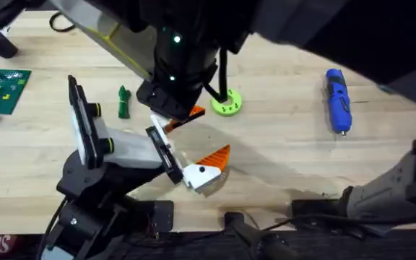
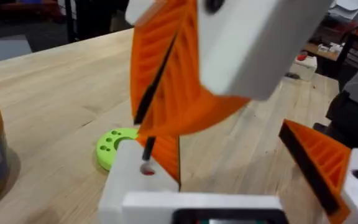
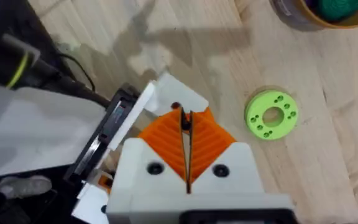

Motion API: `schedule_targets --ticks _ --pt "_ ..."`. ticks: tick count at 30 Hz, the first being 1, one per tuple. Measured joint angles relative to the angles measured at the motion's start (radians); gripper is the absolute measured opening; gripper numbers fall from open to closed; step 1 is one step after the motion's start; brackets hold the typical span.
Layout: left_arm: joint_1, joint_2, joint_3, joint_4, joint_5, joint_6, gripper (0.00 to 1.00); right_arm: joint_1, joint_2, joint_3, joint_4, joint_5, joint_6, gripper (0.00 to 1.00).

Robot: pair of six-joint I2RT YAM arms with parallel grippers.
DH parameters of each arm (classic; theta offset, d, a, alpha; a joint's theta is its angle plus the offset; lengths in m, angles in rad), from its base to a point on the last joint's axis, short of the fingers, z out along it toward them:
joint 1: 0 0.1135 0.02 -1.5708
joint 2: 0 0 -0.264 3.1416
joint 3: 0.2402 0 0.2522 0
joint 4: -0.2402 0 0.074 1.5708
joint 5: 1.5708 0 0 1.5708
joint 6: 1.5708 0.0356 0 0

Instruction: Pick up the gripper from the table and insert it into the empty holder that is missing its gripper. Then pick up a screw, insert it into the mounting hole, and use the screwdriver to tighten it. Finally, clean up the table by picking up the vegetable and placing it into the bucket.

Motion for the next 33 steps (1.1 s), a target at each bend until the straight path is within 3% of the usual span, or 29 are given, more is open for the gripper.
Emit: schedule_targets --ticks 25,33 --pt "0.0 0.0 0.0 0.0 0.0 -0.011 0.985 0.0 0.018 0.003 0.002 0.0 0.0 0.004" --pt "0.0 0.0 0.0 0.0 0.0 -0.01 0.985 0.0 0.017 0.087 -0.026 0.0 0.0 0.003"
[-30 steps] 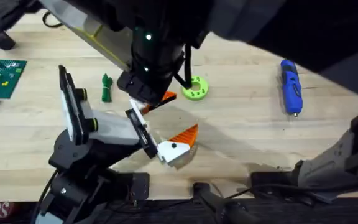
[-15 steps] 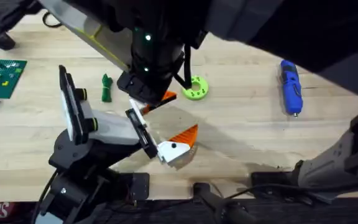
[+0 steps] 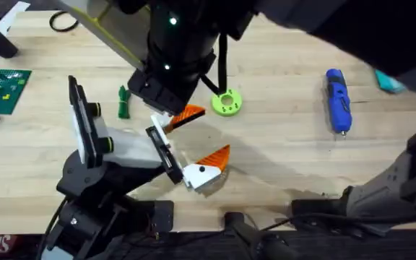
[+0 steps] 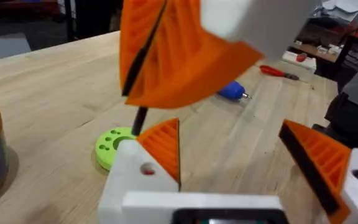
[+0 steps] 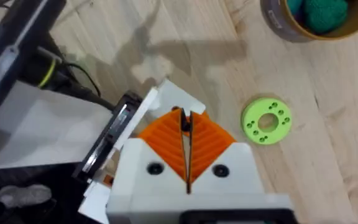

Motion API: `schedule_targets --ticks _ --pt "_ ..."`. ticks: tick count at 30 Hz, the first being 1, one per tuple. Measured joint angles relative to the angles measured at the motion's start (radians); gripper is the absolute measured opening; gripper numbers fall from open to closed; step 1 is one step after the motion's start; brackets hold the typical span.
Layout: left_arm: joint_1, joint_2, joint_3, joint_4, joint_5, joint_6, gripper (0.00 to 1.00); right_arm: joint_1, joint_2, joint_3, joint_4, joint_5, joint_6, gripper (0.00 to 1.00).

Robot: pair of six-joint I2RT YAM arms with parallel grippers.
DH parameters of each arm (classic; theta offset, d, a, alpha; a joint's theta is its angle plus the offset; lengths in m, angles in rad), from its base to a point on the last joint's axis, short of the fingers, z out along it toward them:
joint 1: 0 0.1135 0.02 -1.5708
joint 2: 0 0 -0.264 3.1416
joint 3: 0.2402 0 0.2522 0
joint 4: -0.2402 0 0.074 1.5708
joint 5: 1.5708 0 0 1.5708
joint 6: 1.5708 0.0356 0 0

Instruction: Pick up the gripper from the table and insert it into the empty holder that is missing its gripper. Then pick up a screw, insert it into the mounting hole, and use the screwdriver to tighten it. Finally, clean up the table by picking up the vegetable and placing it into the bucket.

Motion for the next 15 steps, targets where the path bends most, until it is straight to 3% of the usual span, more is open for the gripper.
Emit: schedule_targets --ticks 15 --pt "0.0 0.0 0.0 0.0 0.0 0.0 0.985 0.0 0.0 0.001 -0.03 -0.019 0.0 0.004"
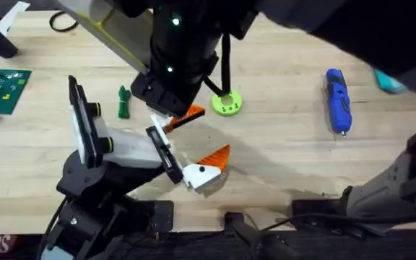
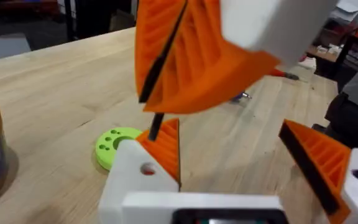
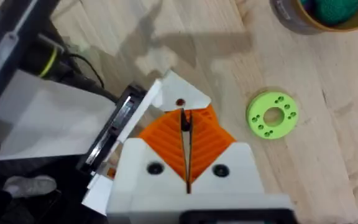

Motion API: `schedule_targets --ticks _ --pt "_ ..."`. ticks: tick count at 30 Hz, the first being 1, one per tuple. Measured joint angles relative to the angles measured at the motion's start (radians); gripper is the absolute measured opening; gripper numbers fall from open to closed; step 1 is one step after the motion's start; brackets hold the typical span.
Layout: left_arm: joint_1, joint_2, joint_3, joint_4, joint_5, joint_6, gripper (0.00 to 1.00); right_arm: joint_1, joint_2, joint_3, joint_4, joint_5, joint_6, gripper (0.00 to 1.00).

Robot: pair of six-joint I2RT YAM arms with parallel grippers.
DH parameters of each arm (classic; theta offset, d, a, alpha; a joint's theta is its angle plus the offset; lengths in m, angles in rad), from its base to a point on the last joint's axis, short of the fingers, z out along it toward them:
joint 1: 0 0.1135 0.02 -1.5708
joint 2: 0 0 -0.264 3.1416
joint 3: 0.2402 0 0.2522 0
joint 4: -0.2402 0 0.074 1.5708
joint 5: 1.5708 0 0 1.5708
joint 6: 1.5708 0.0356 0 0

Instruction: Pick up the gripper from the table and insert it into the empty holder that is missing its gripper. Then pick up a screw, insert it into the mounting hole, and use the screwdriver to tighten it. Finally, clean up the table by picking up the vegetable and placing it into the bucket.

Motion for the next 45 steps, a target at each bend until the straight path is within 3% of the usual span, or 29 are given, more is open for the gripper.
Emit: schedule_targets --ticks 45 --pt "0.0 0.0 0.0 0.0 0.0 0.0 0.985 0.0 0.055 0.0 -0.021 0.0 0.0 0.003"
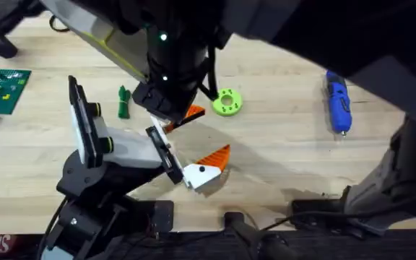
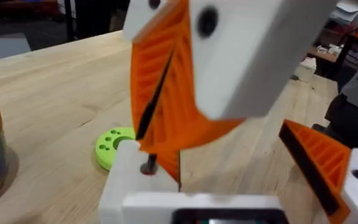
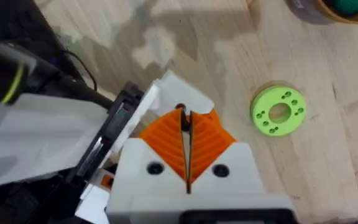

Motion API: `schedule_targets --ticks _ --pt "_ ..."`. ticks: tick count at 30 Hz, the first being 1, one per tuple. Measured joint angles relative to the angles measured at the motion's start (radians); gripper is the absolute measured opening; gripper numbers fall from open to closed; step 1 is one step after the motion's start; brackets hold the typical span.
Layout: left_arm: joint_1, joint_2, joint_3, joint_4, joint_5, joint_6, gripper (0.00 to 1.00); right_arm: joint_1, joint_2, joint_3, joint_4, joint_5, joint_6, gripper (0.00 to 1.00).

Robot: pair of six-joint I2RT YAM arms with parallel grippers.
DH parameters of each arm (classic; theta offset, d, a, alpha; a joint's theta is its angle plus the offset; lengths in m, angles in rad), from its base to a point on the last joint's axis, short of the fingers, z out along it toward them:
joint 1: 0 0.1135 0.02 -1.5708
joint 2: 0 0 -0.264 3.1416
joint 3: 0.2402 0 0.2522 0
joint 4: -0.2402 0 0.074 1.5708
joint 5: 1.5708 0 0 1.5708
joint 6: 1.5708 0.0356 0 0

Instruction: Pick up the gripper from the table and insert it into the empty holder that is missing its gripper. Then pick up a screw, insert it into the mounting hole, and use the screwdriver to tighten it. Finally, clean up the table by picking up the vegetable and placing it into the bucket.

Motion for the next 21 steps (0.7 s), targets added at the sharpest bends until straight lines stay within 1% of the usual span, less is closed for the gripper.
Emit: schedule_targets --ticks 4,11,12,13,14,18,19,21 --pt "0.0 0.0 0.0 -0.001 0.001 -0.005 0.985 0.0 0.038 0.0 -0.011 -0.007 0.0 0.003" --pt "0.0 0.002 0.0 -0.002 0.001 -0.016 0.985 0.0 0.042 0.0 -0.012 -0.008 0.0 0.003" --pt "0.0 0.002 0.0 -0.002 0.001 -0.016 0.985 0.0 0.042 0.0 -0.013 -0.007 0.001 0.053" --pt "0.0 0.002 0.0 -0.001 0.001 -0.015 0.985 0.0 0.042 0.0 -0.014 -0.007 0.002 0.134" --pt "0.0 0.002 0.0 -0.001 0.0 -0.015 0.985 0.0 0.043 0.0 -0.016 -0.007 0.0 0.25" --pt "0.001 0.002 0.0 -0.002 -0.001 -0.02 0.985 -0.013 0.042 0.002 -0.022 0.036 0.0 0.83" --pt "0.001 0.002 0.0 -0.002 -0.001 -0.02 0.985 -0.022 0.04 0.003 -0.022 0.048 -0.003 0.96" --pt "0.001 0.002 0.0 -0.002 -0.001 -0.02 0.985 -0.029 0.039 0.003 -0.023 0.047 -0.003 0.991"
